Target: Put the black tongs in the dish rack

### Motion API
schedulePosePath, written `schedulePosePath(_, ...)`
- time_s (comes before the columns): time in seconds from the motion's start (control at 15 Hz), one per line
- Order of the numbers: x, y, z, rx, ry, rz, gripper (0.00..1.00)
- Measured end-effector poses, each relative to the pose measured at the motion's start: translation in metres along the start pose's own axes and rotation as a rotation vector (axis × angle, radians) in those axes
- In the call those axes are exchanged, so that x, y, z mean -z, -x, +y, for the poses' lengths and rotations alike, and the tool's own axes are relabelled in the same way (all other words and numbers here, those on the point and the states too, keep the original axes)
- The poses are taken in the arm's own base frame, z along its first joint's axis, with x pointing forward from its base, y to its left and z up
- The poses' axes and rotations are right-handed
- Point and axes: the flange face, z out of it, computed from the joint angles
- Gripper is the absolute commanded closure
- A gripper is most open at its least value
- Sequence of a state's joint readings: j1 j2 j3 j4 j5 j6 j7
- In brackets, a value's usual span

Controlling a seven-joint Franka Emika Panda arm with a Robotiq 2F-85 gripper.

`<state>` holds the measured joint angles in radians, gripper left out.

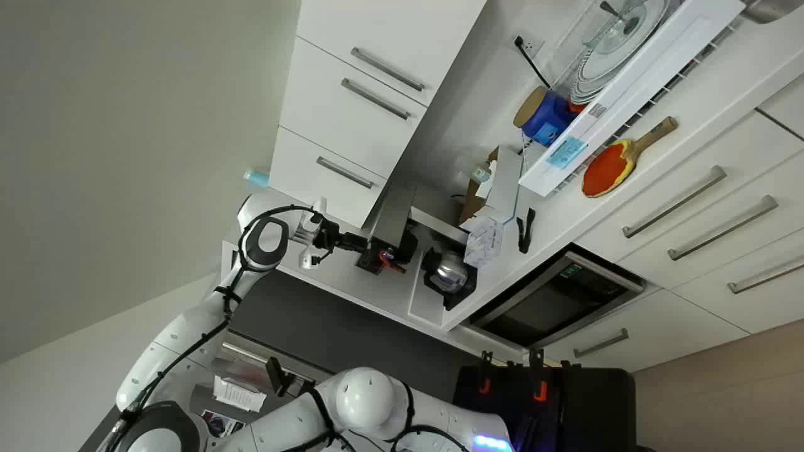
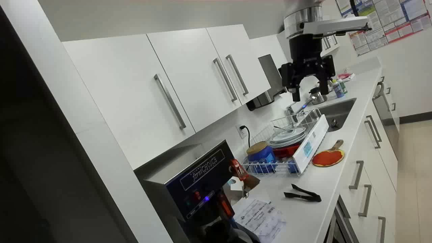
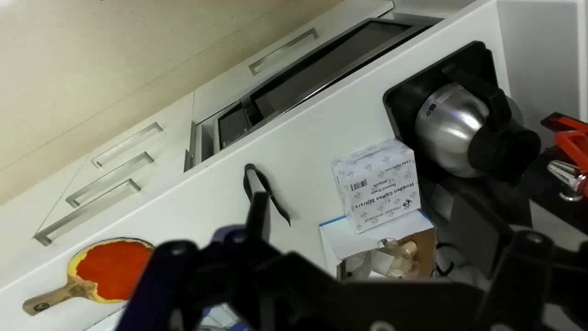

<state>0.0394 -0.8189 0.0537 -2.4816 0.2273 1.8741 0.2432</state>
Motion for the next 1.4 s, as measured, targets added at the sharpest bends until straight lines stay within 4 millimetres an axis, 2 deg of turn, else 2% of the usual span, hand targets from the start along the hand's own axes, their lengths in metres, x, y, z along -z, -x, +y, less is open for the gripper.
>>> schedulePosePath(0.53, 0.000, -0.001, 0.001, -0.001, 0.003, 0.001, 0.00)
schedulePosePath(0.67, -0.004, -0.006, 0.006, 0.001, 0.030, 0.003, 0.00)
schedulePosePath(0.87, -0.026, -0.033, 0.021, 0.025, 0.110, 0.023, 0.00)
schedulePosePath(1.2, -0.086, -0.089, 0.050, 0.093, 0.152, 0.058, 0.00)
schedulePosePath(1.27, -0.096, -0.093, 0.054, 0.087, 0.152, 0.044, 0.00)
schedulePosePath(1.4, -0.098, -0.094, 0.054, 0.087, 0.153, 0.039, 0.00)
